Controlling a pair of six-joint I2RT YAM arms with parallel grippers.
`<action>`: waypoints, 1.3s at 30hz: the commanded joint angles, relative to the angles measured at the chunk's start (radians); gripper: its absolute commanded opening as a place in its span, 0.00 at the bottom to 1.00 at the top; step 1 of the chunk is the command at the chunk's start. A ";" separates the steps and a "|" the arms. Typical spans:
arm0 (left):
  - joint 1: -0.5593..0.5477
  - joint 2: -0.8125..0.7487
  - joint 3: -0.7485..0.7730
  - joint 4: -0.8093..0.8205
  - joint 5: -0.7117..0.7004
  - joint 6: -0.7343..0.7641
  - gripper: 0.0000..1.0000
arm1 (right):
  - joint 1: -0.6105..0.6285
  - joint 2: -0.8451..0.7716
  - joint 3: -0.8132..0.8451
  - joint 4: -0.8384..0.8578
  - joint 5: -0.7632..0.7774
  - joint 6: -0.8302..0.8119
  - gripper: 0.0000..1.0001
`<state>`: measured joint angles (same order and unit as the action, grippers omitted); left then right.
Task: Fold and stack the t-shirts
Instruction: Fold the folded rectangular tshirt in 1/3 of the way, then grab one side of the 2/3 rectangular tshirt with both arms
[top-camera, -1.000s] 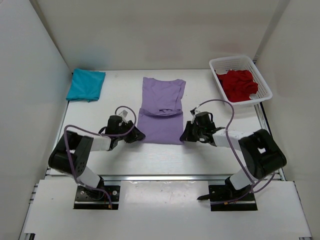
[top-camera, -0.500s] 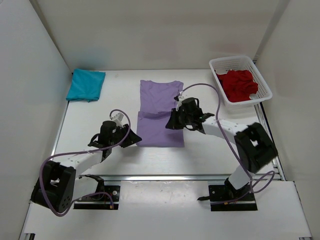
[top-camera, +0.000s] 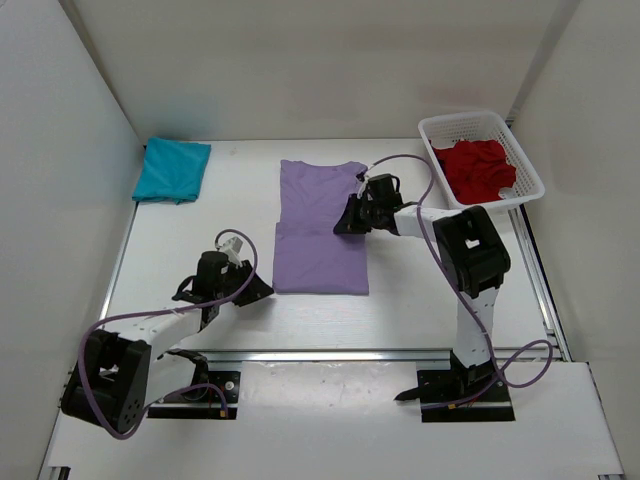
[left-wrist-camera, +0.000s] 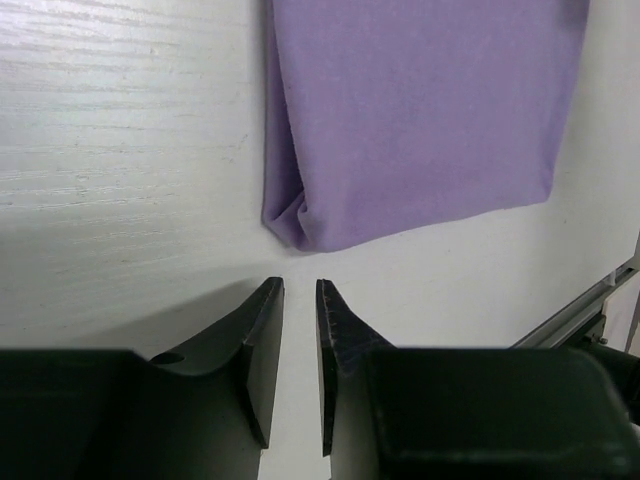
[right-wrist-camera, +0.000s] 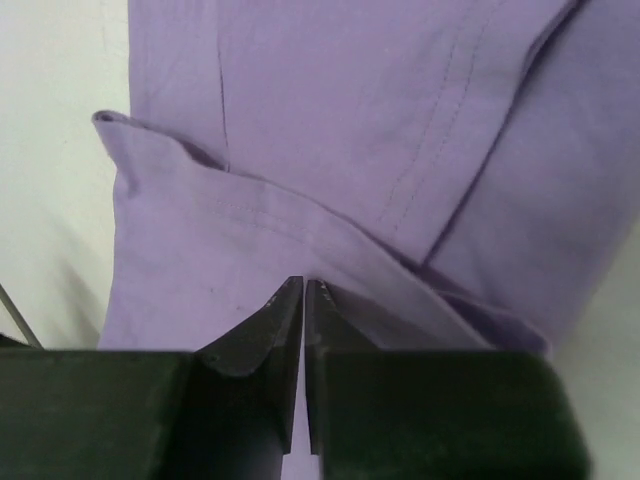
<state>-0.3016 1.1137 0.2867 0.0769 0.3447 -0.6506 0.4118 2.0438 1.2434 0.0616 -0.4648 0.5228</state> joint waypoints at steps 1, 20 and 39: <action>-0.008 0.029 0.017 0.030 -0.006 0.013 0.30 | 0.007 -0.124 -0.024 0.053 -0.028 0.008 0.05; -0.002 0.175 0.035 0.129 -0.010 -0.076 0.59 | -0.011 -0.791 -0.921 0.190 0.083 0.094 0.49; -0.074 0.079 0.042 -0.014 -0.069 -0.064 0.00 | 0.076 -0.787 -0.924 0.184 0.098 0.163 0.00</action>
<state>-0.3603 1.2907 0.3382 0.1638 0.2893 -0.7433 0.4442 1.3632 0.3618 0.2932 -0.4152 0.6781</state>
